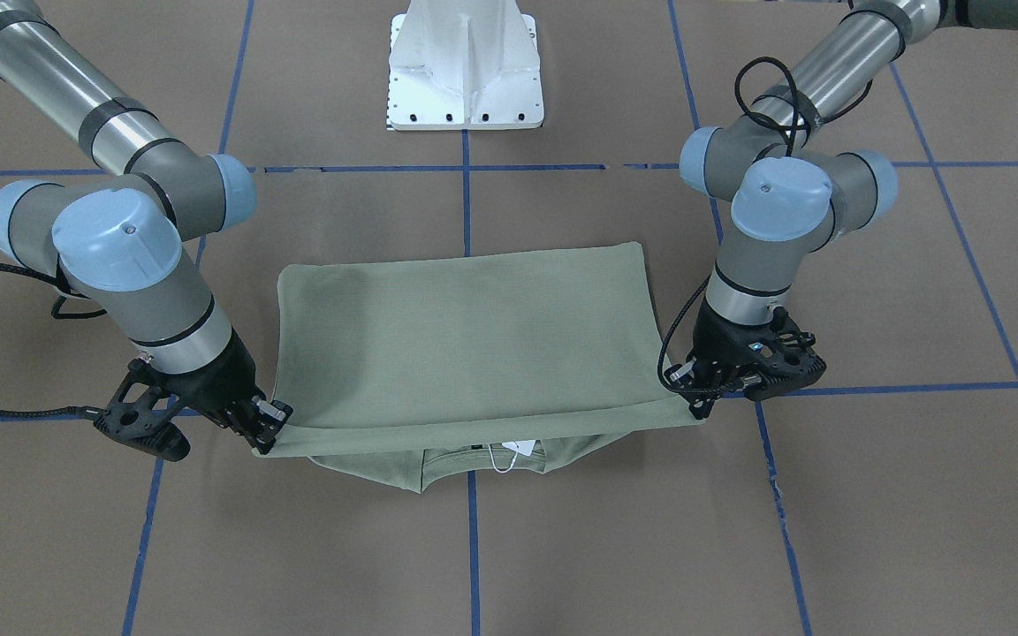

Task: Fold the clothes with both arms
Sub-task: 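Lower the hem onto the collar and open both grippers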

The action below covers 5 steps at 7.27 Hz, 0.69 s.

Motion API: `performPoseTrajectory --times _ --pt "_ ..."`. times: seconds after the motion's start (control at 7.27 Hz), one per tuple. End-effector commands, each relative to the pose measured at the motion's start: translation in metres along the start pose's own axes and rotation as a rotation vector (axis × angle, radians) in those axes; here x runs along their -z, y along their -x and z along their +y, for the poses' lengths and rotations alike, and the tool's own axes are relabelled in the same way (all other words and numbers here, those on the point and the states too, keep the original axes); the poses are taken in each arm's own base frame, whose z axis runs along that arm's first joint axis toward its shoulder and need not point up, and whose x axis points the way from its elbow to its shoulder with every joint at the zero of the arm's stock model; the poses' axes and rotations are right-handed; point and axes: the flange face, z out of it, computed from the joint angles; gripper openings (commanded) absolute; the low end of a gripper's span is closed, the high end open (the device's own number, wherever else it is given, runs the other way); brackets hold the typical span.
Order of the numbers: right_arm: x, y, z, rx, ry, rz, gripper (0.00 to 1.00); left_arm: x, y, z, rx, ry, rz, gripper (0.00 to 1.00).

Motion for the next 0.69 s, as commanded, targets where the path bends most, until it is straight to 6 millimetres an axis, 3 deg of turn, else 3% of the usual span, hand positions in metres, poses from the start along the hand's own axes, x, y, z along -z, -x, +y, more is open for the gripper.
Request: performPoseTrajectory --times 0.0,0.27,0.41,0.55 --pt "0.002 0.003 0.001 0.012 -0.004 -0.028 0.0 0.004 -0.007 0.0 0.0 0.0 0.01 0.0" --pt "0.001 0.003 0.006 0.021 0.0 -0.042 0.0 0.006 -0.01 0.001 0.002 -0.001 0.016 0.0" --pt "-0.002 -0.004 0.006 0.029 -0.001 -0.062 0.12 0.008 -0.011 0.001 0.002 0.0 0.019 0.12" --pt "-0.006 -0.013 0.009 0.041 -0.004 -0.082 0.95 0.008 -0.011 0.001 -0.006 0.002 0.02 0.83"
